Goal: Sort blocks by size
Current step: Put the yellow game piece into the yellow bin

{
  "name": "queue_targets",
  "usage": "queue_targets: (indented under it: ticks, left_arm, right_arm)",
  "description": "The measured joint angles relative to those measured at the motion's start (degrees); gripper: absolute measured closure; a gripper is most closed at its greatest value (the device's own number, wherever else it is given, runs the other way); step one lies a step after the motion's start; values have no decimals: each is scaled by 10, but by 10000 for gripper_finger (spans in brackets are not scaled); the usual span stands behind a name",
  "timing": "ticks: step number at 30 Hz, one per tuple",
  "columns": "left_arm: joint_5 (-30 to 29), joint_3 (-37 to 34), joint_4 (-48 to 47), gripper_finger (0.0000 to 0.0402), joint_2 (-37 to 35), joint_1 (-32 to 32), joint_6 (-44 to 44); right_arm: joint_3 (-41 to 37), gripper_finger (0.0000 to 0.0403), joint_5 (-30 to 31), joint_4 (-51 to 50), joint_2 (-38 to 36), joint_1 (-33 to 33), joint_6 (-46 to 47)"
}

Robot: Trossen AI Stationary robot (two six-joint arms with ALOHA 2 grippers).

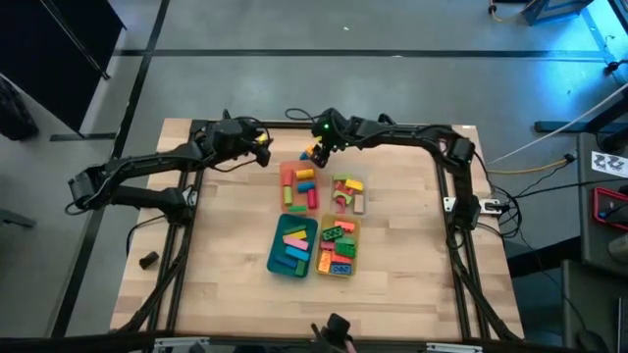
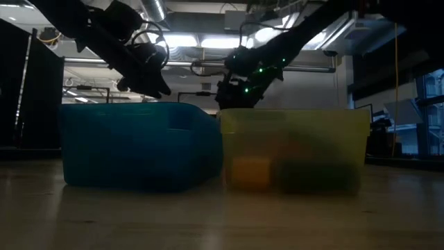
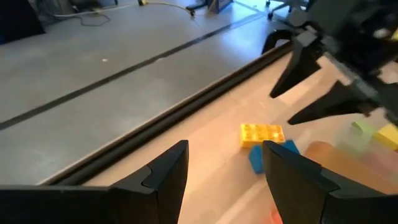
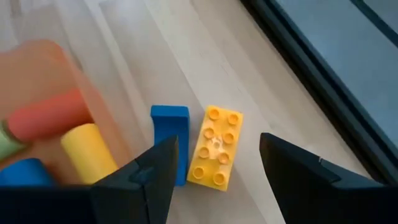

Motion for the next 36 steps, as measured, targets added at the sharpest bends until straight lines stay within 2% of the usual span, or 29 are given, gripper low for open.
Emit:
queue_targets:
  ticks: [15, 29, 36]
  left_arm:
    - [18, 0, -6, 208, 0, -1, -1]
    - [19, 0, -6, 208, 0, -1, -1]
    - [19, 0, -7, 208, 0, -1, -1]
  right_arm:
    - [0, 178, -14, 10, 60, -5, 1]
    - [0, 178, 31, 30, 84, -5, -2]
    - [0, 178, 31, 31, 84, -4, -7]
